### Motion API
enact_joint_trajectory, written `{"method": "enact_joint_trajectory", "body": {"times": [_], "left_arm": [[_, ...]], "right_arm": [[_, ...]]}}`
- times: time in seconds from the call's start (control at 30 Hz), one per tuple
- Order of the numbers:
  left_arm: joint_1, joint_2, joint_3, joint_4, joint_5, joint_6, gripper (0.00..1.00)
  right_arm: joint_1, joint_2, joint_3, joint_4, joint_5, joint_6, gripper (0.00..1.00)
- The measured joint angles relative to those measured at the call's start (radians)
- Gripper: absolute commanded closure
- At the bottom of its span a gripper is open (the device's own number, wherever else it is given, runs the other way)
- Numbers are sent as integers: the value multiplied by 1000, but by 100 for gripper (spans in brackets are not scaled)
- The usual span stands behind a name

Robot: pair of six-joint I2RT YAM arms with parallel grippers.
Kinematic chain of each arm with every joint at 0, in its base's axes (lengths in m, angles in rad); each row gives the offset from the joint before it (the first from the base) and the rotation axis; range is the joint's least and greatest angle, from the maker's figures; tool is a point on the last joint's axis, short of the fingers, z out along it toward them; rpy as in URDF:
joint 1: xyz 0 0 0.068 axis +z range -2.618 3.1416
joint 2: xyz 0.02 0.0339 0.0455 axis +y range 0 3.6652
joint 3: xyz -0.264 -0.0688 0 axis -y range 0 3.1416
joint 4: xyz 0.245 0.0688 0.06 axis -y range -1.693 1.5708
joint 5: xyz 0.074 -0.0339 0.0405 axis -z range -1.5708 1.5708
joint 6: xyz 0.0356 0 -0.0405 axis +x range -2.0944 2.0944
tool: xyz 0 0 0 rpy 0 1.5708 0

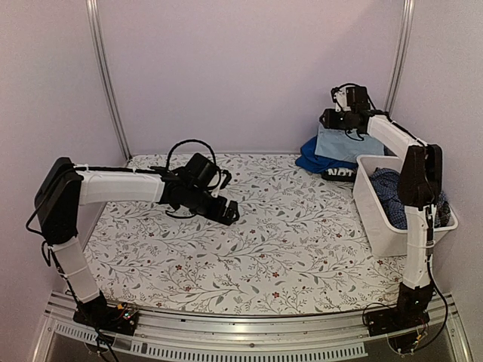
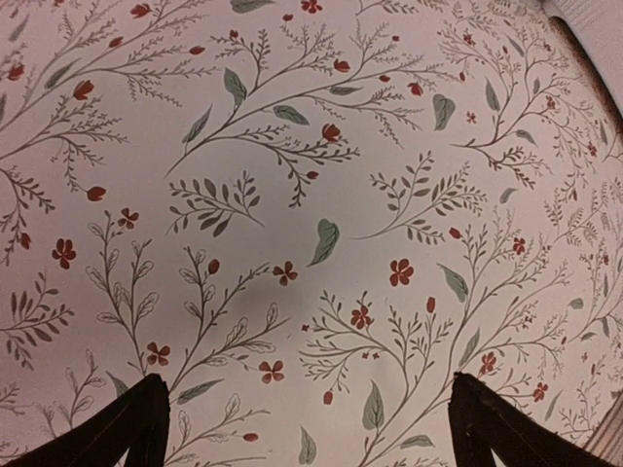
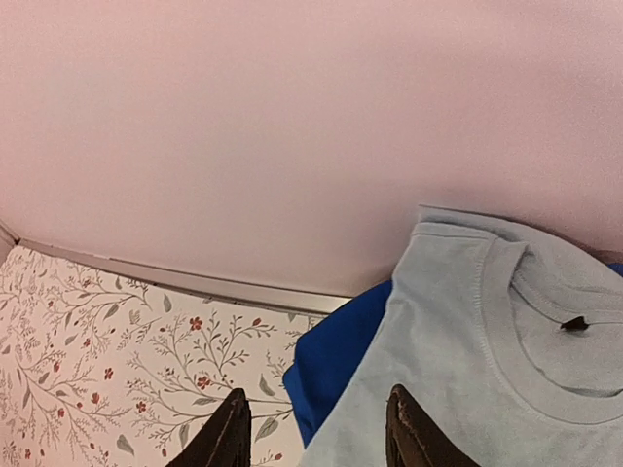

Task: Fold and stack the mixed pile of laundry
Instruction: Smooth out the square-folded T-shirt at the center of the board.

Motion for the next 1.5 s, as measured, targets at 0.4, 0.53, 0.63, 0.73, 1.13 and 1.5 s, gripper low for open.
{"method": "enact_joint_trajectory", "body": {"times": [0.4, 0.53, 0.63, 0.73, 1.13, 1.5], "left_arm": [[0, -6, -20, 14, 3, 0, 0], [0, -6, -21, 18, 3, 0, 0], [0, -6, -22, 19, 2, 0, 0], [0, -6, -24, 19, 0, 0, 0], [0, -8, -38, 19, -13, 0, 0], [18, -47, 1, 15, -36, -6, 0]], "right_arm": [[117, 7, -42, -104, 124, -92, 51], [125, 61, -23, -108, 146, -97, 47], [132, 111, -18, -116, 175, -100, 46], [138, 155, -11, -136, 215, -100, 46], [130, 140, -125, -185, 298, -45, 47], [115, -11, -136, -179, 177, -59, 3]]}}
